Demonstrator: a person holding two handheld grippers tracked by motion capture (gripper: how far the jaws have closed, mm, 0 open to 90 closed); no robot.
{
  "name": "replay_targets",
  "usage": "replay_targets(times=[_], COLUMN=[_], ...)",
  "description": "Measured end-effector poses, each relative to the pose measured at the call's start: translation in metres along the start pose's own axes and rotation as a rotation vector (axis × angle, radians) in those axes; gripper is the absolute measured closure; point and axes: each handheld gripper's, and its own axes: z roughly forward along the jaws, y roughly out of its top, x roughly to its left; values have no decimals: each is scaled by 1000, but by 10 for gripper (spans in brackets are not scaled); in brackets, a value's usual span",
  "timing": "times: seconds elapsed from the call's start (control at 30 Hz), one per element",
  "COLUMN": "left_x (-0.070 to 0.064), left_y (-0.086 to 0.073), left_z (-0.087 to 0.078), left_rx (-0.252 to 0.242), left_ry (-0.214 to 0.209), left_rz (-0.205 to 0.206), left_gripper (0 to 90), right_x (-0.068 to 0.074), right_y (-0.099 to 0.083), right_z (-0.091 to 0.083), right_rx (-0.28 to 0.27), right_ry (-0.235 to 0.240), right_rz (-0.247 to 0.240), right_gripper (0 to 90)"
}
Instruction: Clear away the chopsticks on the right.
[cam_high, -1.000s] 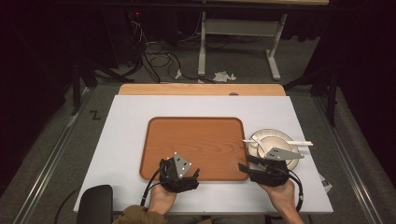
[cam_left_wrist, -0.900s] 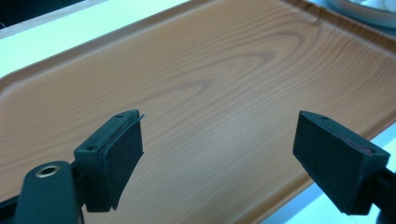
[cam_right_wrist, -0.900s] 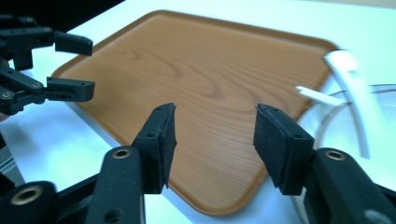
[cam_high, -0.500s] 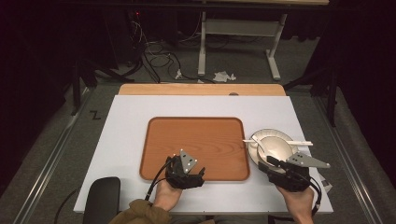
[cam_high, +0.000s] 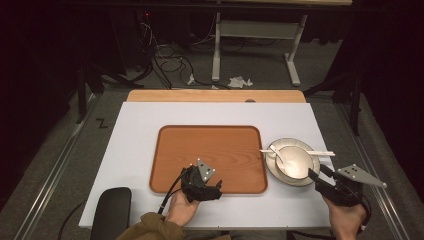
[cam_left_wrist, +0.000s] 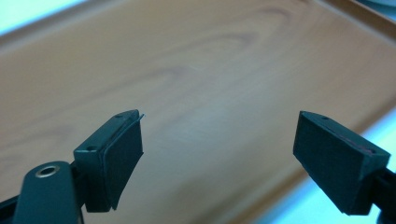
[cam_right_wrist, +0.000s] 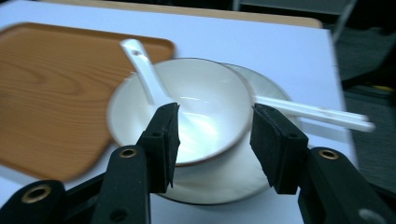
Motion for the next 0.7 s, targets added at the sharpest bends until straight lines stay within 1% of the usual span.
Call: replay_targets(times=[0.03, 0.07, 0.13, 0.17, 0.2, 0.23, 0.3, 0.33, 0.4, 0.43, 0.47, 0.5, 0.53, 0.6, 0.63, 0.67, 0.7], left_x=[-3, -6, -11, -12, -13, -14, -14, -14, -12, -11, -11, -9, -7, -3, -1, 2, 2], left_y=[0, 0, 0, 0, -1, -1, -3, -4, -6, -8, -8, -9, -10, -12, -14, -16, -16], left_z=[1, 1, 1, 1, 1, 0, -3, -6, -9, -10, -10, -11, -12, -15, -18, -22, -22], left_rx=[13, 24, 32, 34, 36, 34, 27, 16, -1, 0, 0, 5, 10, 18, 15, 5, 5], left_ry=[-19, -25, -12, -7, -2, 7, 26, 31, 34, 46, 46, 61, 72, 88, 100, 114, 114], left_rz=[4, 15, 29, 28, 27, 28, 34, 38, 30, 24, 24, 20, 13, -8, -19, -38, -38], left_gripper=[161, 162, 164, 164, 164, 164, 164, 164, 165, 167, 169, 169, 178, 189, 211, 211, 211], right_x=[0, -4, -12, -18, -25, -25, -34, -42, -49, -51, -51, -54, -58, -60, -63, -64, -65], right_y=[0, 0, -1, -1, -1, -1, -2, -1, 0, 1, 1, 3, 6, 8, 12, 14, 16], right_z=[0, 0, -1, -2, -3, -3, -2, 1, 6, 9, 9, 13, 19, 22, 31, 34, 39], right_rx=[0, 3, 6, 6, 13, 13, 22, 34, 45, 55, 55, 63, 83, 92, 134, 149, 165], right_ry=[0, -11, -44, -63, -83, -83, -108, -112, -111, -113, -113, -117, -117, -115, -116, -110, -104], right_rz=[0, -1, 10, 8, 17, 17, 25, 41, 52, 55, 55, 49, 43, 41, 29, 21, 15], right_gripper=[524, 525, 527, 535, 564, 564, 593, 612, 622, 626, 626, 631, 649, 654, 668, 671, 680])
